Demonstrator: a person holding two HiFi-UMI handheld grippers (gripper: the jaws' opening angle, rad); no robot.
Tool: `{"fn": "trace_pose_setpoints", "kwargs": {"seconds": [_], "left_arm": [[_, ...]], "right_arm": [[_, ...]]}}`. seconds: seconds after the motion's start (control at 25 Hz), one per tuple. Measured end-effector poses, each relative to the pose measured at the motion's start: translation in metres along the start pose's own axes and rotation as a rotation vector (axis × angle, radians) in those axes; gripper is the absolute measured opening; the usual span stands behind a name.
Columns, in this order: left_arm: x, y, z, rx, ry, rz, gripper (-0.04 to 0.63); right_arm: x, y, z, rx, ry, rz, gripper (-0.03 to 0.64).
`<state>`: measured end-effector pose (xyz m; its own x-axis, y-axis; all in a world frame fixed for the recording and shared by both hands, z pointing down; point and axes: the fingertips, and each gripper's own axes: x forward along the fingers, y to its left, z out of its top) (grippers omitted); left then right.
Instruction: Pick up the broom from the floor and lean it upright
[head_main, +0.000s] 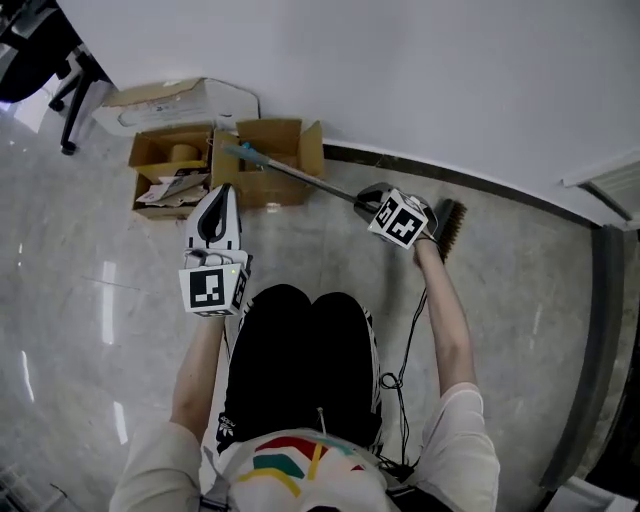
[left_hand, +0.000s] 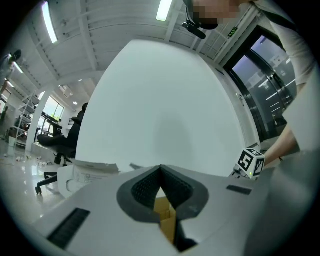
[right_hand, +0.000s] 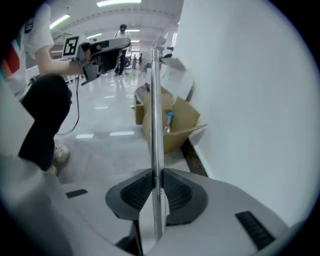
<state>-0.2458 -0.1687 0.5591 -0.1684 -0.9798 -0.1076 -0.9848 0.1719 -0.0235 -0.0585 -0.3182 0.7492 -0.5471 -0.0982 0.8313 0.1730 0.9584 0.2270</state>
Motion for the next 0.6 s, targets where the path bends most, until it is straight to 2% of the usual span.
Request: {"fn": "trace_pose_setpoints", "kwargs": {"seconds": [0.12, 0.28, 0.44, 0.6], "left_arm": [[0.010, -0.015, 0.028, 0.009, -0.030, -0.034, 0.044], [0.020, -0.046, 0.058, 0.001, -0.064, -0.084, 0.044], [0.037, -0.072, 0.078, 0.007, -0.100, -0.143, 0.044], [0.048, -0.097, 0.087, -0.007, -0.102, -0.186, 0.044]], "right_arm": [[-0.043, -0.024, 0.007, 0.163, -0.128, -0.114, 0.080], [-0.102, -0.056, -0.011, 0.356, -0.246, -0.258, 0.080], [-0.158, -0.089, -0.030, 0.500, -0.350, -0.422, 0.080], [-0.209, -0.106, -0.053, 0.628, -0.443, -0.567, 0.080]]}}
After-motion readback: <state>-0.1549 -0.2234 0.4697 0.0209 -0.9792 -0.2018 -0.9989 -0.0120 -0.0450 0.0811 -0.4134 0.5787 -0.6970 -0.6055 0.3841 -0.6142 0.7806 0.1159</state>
